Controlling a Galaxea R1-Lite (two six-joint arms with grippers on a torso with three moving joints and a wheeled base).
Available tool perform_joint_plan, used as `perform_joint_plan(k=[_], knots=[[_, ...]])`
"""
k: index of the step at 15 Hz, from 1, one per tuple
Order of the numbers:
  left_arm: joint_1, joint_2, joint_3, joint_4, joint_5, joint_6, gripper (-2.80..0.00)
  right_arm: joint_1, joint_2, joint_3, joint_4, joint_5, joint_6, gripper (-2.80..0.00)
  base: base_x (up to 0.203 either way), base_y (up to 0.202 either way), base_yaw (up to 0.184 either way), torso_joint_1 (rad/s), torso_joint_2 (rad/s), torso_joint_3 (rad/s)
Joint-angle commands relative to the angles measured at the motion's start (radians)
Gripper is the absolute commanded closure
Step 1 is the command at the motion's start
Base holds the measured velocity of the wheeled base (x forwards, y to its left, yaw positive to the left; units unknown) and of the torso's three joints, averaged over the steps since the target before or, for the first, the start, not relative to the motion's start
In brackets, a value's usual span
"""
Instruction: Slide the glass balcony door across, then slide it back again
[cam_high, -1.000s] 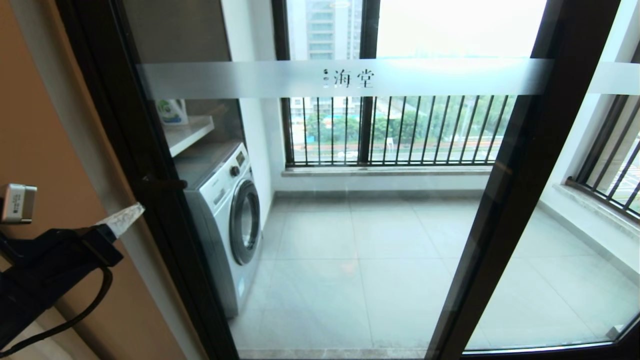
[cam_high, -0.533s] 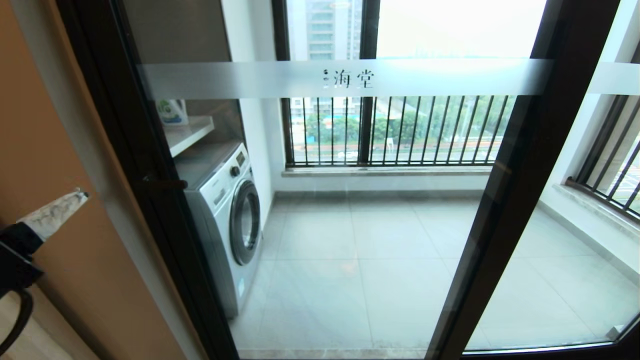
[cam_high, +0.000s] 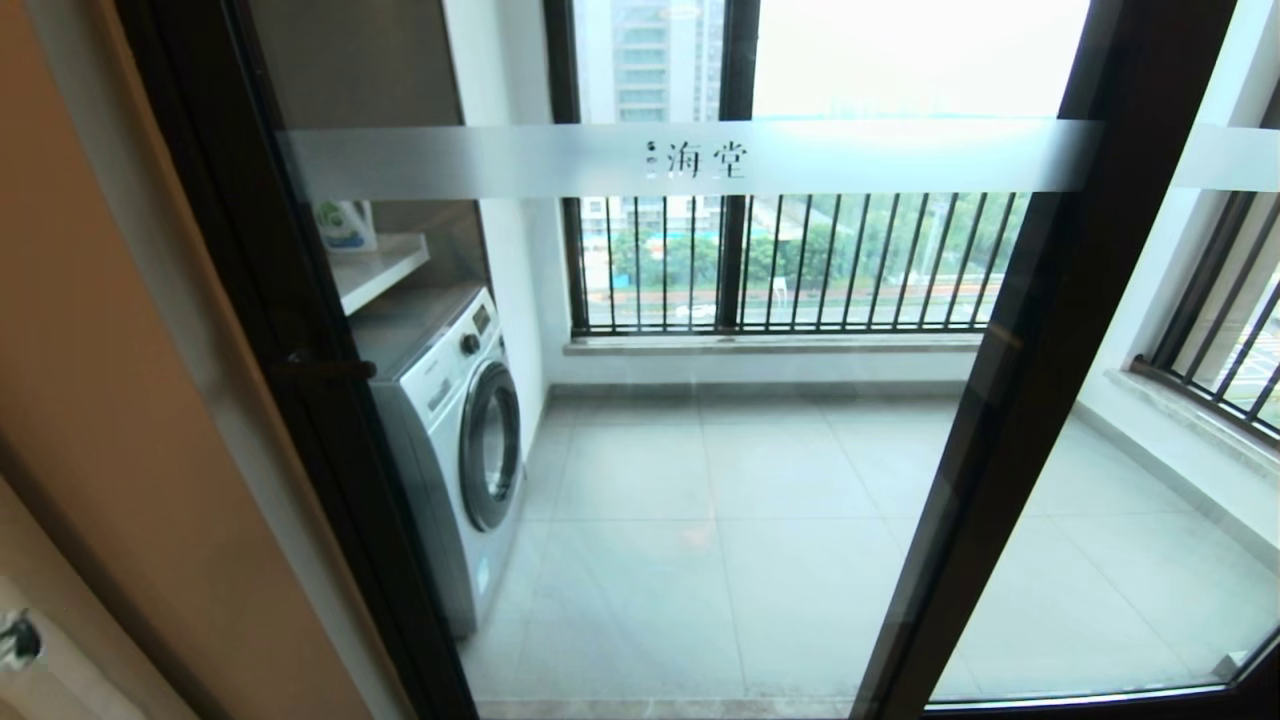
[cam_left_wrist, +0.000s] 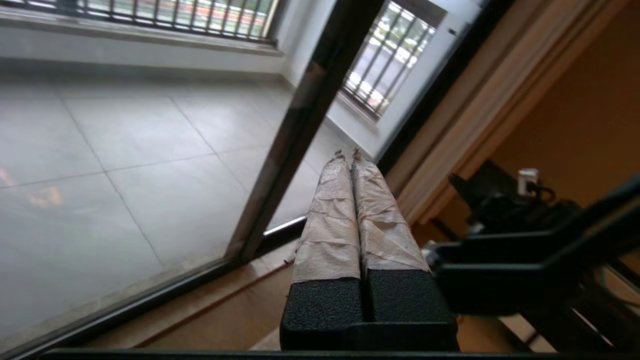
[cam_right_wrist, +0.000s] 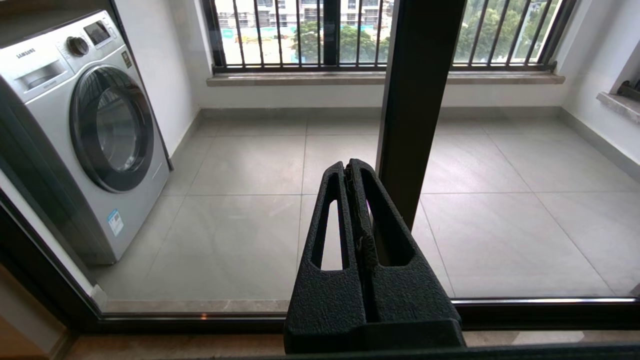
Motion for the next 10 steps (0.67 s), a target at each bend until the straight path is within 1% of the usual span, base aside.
perform_joint_plan(k=[1, 2, 3, 4, 5, 6, 7, 10], knots=[[-0.050, -0.123, -0.082, 0.189, -0.112, -0.004, 0.00, 0.001, -0.002, 0.012, 0.000, 0.000, 0.000, 0.00, 0.000, 0.000, 0.000, 0.000, 0.00, 0.000], [-0.099, -0.165, -0.103, 0.246, -0.141, -0.004, 0.00, 0.000, -0.001, 0.012, 0.000, 0.000, 0.000, 0.00, 0.000, 0.000, 0.000, 0.000, 0.00, 0.000], [-0.138, -0.193, -0.113, 0.280, -0.154, -0.006, 0.00, 0.002, -0.001, 0.012, 0.000, 0.000, 0.000, 0.00, 0.000, 0.000, 0.000, 0.000, 0.00, 0.000], [-0.162, -0.219, -0.110, 0.290, -0.152, -0.008, 0.00, 0.000, -0.001, 0.012, 0.000, 0.000, 0.000, 0.00, 0.000, 0.000, 0.000, 0.000, 0.00, 0.000], [-0.163, -0.236, -0.097, 0.296, -0.123, -0.009, 0.00, 0.000, -0.002, 0.012, 0.000, 0.000, 0.000, 0.00, 0.000, 0.000, 0.000, 0.000, 0.00, 0.000], [-0.163, -0.252, -0.088, 0.301, -0.079, -0.008, 0.00, 0.000, 0.000, 0.012, 0.000, 0.000, 0.000, 0.00, 0.000, 0.000, 0.000, 0.000, 0.00, 0.000], [-0.159, -0.267, -0.085, 0.310, -0.057, -0.009, 0.00, 0.000, -0.001, 0.012, 0.000, 0.000, 0.000, 0.00, 0.000, 0.000, 0.000, 0.000, 0.00, 0.000], [-0.132, -0.373, -0.039, 0.351, -0.062, -0.005, 0.00, 0.002, 0.000, 0.012, 0.000, 0.000, 0.000, 0.00, 0.000, 0.000, 0.000, 0.000, 0.00, 0.000]])
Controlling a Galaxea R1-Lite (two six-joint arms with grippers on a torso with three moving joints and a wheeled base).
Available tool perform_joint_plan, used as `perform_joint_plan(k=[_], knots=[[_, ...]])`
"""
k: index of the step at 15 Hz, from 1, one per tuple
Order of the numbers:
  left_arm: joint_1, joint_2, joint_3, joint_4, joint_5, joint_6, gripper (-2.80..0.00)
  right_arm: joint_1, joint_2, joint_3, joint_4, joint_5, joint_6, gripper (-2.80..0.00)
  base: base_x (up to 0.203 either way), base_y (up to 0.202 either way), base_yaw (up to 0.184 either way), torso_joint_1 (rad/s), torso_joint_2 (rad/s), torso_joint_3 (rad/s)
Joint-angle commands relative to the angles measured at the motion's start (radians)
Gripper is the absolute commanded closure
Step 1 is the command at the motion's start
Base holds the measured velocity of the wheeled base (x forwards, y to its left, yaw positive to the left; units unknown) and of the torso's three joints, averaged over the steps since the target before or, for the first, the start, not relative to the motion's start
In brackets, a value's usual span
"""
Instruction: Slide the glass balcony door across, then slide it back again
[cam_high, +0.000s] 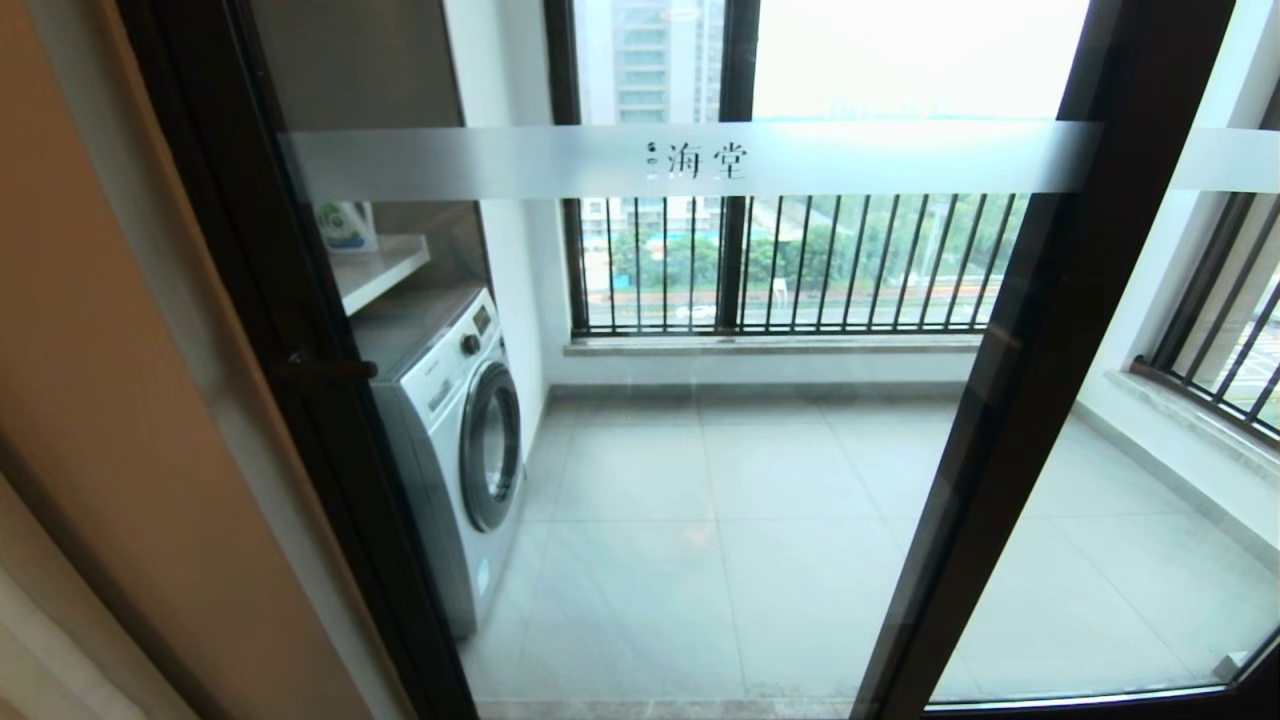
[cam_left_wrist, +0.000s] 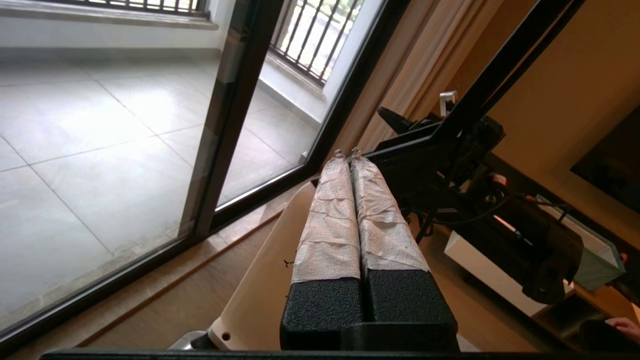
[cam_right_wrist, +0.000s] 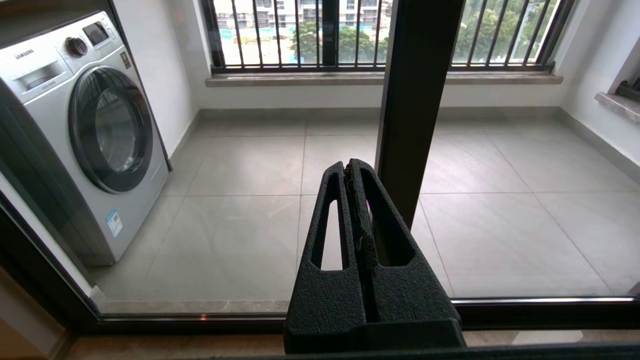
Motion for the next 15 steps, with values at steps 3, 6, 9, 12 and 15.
perform_joint_plan(k=[3, 6, 9, 12, 15], knots=[[0.021, -0.226, 0.160, 0.021, 0.001, 0.012, 0.00, 0.001, 0.000, 0.012, 0.000, 0.001, -0.001, 0.00, 0.000, 0.000, 0.000, 0.000, 0.00, 0.000], [0.023, -0.230, 0.274, 0.067, 0.225, 0.191, 0.00, 0.000, -0.002, 0.012, 0.000, 0.001, -0.001, 0.00, 0.000, 0.000, 0.000, 0.000, 0.00, 0.000], [0.023, -0.229, 0.391, 0.048, 0.610, 0.522, 0.00, 0.000, 0.000, 0.012, 0.000, 0.001, -0.001, 0.00, 0.000, 0.000, 0.000, 0.000, 0.00, 0.000], [0.023, -0.229, 0.417, -0.125, 0.725, 0.581, 0.00, 0.000, -0.001, 0.012, 0.000, 0.001, -0.001, 0.00, 0.000, 0.000, 0.000, 0.000, 0.00, 0.000], [0.023, -0.229, 0.521, -0.141, 0.837, 0.600, 0.00, 0.000, -0.002, 0.012, 0.000, 0.001, -0.001, 0.00, 0.000, 0.000, 0.000, 0.000, 0.00, 0.000]])
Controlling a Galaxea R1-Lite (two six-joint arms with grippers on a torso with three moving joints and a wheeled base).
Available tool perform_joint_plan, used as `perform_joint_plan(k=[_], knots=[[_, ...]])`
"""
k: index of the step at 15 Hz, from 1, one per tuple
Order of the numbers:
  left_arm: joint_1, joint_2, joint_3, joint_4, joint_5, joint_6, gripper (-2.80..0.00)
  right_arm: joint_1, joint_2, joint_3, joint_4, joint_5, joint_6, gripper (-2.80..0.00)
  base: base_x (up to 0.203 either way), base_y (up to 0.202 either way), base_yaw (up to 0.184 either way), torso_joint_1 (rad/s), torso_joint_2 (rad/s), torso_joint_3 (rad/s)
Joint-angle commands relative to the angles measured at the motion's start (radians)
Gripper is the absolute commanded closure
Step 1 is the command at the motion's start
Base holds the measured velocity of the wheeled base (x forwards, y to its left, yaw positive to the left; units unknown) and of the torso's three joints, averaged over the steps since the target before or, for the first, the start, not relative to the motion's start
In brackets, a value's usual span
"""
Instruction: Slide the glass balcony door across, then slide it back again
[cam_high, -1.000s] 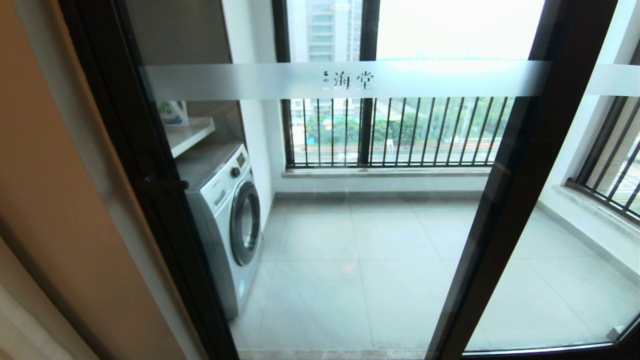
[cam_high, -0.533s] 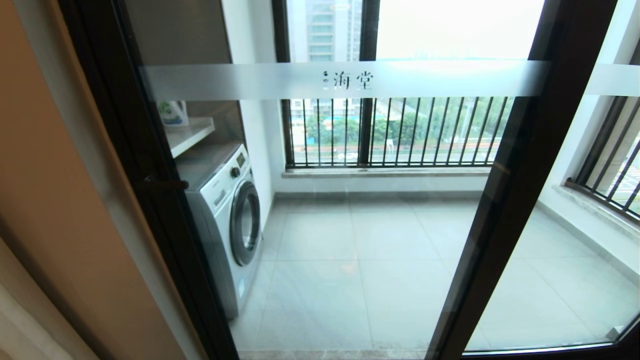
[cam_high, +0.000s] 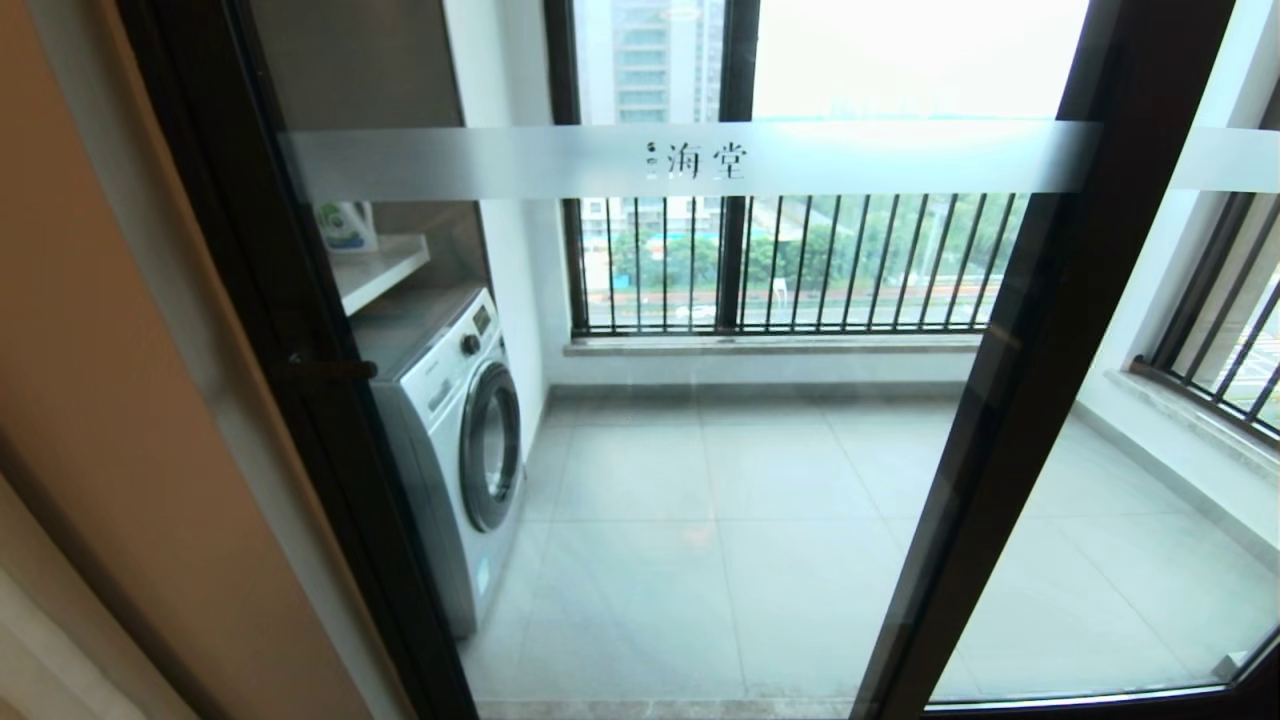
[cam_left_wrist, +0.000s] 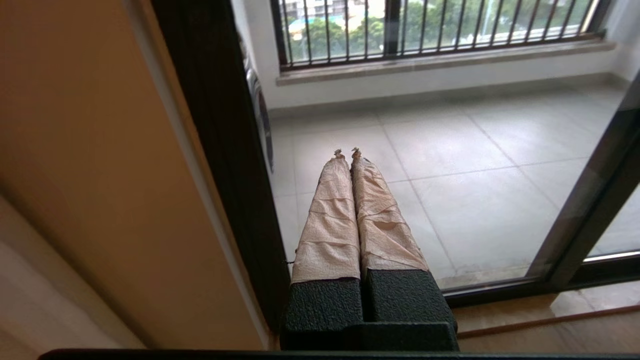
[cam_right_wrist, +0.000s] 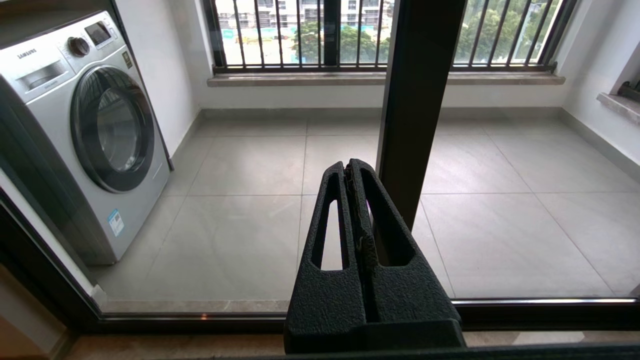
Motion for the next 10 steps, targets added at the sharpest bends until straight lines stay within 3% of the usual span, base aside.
perform_joint_plan(k=[1, 2, 4, 6, 10], knots=[[0.000, 0.002, 0.113, -0.032, 0.096, 0.014, 0.00, 0.001, 0.000, 0.012, -0.001, 0.000, -0.001, 0.00, 0.000, 0.000, 0.000, 0.000, 0.00, 0.000], [0.000, 0.002, 0.151, -0.112, 0.136, 0.015, 0.00, 0.000, 0.000, 0.012, -0.001, 0.000, -0.001, 0.00, 0.000, 0.000, 0.000, 0.000, 0.00, 0.000], [0.000, 0.002, 0.162, -0.133, 0.153, 0.051, 0.00, 0.000, -0.001, 0.012, -0.001, 0.000, -0.001, 0.00, 0.000, 0.000, 0.000, 0.000, 0.00, 0.000], [0.000, 0.002, 0.163, -0.137, 0.086, 0.148, 0.00, 0.001, 0.000, 0.012, -0.001, 0.000, -0.001, 0.00, 0.000, 0.000, 0.000, 0.000, 0.00, 0.000], [0.000, 0.002, 0.164, -0.135, 0.102, 0.069, 0.00, 0.000, -0.001, 0.012, -0.001, 0.000, -0.001, 0.00, 0.000, 0.000, 0.000, 0.000, 0.00, 0.000]])
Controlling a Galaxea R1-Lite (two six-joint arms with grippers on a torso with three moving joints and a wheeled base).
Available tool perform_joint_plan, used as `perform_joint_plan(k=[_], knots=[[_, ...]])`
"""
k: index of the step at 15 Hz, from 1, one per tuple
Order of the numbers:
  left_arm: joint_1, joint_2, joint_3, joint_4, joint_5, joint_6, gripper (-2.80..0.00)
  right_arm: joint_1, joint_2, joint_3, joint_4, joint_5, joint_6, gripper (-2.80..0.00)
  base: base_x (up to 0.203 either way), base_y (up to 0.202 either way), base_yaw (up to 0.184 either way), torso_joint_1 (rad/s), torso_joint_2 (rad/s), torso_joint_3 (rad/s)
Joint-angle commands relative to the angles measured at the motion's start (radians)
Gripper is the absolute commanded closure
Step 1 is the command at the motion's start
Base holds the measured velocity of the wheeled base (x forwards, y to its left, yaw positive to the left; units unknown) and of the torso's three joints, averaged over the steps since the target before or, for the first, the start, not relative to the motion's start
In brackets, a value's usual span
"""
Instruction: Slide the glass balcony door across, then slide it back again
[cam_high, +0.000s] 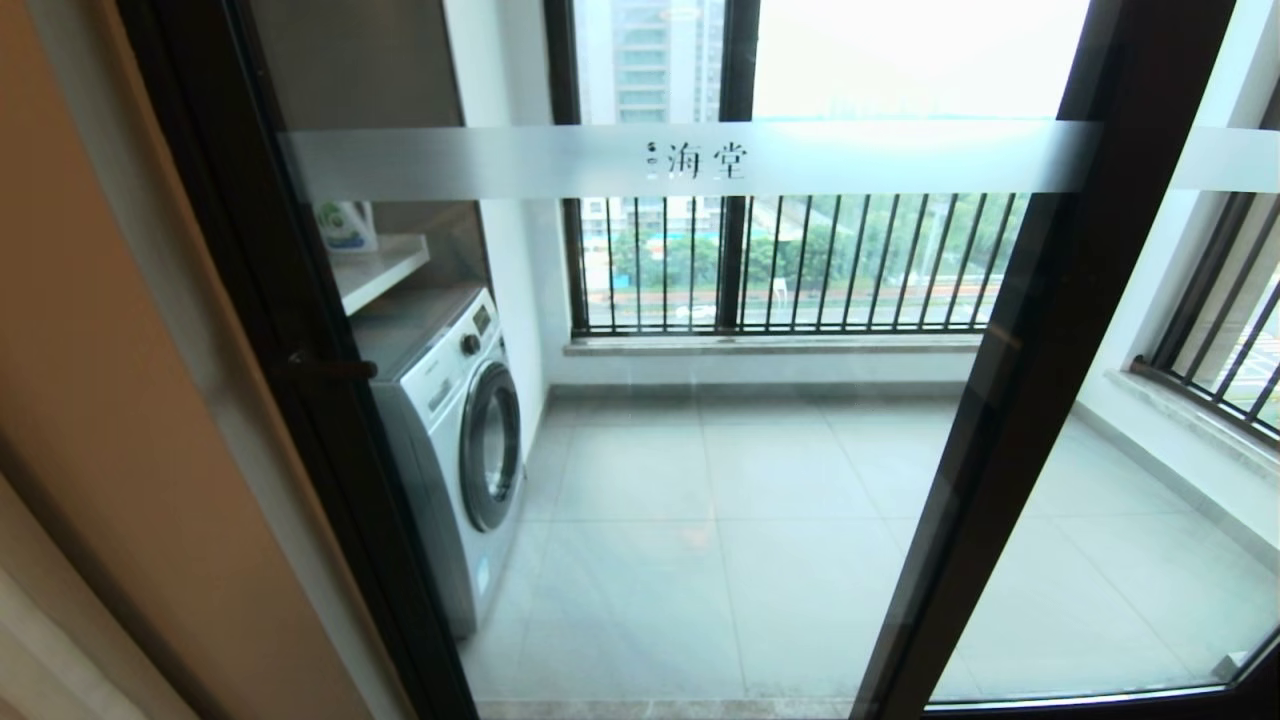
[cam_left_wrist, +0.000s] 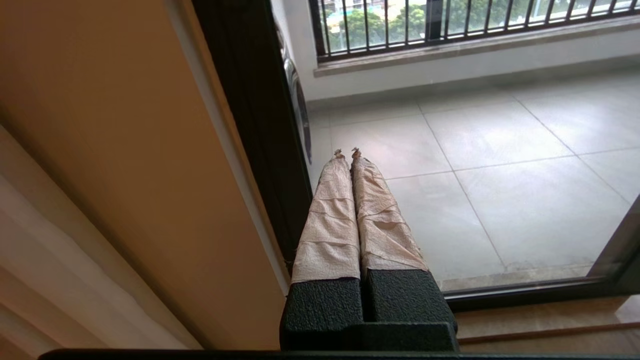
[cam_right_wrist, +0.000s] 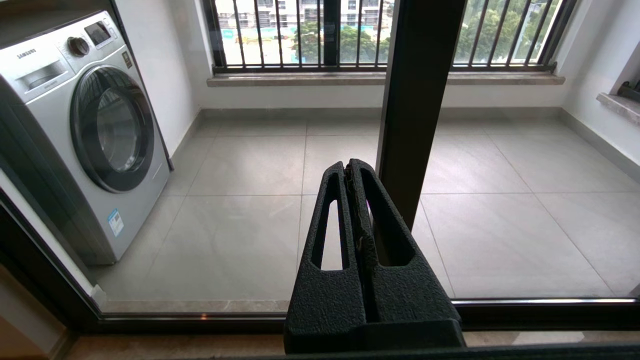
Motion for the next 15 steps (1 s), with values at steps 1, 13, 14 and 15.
perform_joint_plan(k=[1, 13, 14, 15], knots=[[0.000, 0.002, 0.002, 0.002, 0.015, -0.044, 0.00, 0.000, 0.000, 0.012, 0.000, 0.001, -0.001, 0.00, 0.000, 0.000, 0.000, 0.000, 0.00, 0.000], [0.000, 0.002, 0.002, 0.000, 0.043, -0.103, 0.00, 0.000, -0.001, 0.012, 0.000, 0.001, -0.002, 0.00, 0.000, 0.000, 0.000, 0.000, 0.00, 0.000], [0.000, 0.002, 0.002, 0.000, 0.043, -0.106, 0.00, 0.000, 0.000, 0.012, 0.000, 0.001, -0.002, 0.00, 0.000, 0.000, 0.000, 0.000, 0.00, 0.000], [0.000, 0.002, 0.002, 0.000, 0.043, -0.105, 0.00, 0.000, -0.001, 0.012, 0.000, 0.001, -0.002, 0.00, 0.000, 0.000, 0.000, 0.000, 0.00, 0.000]])
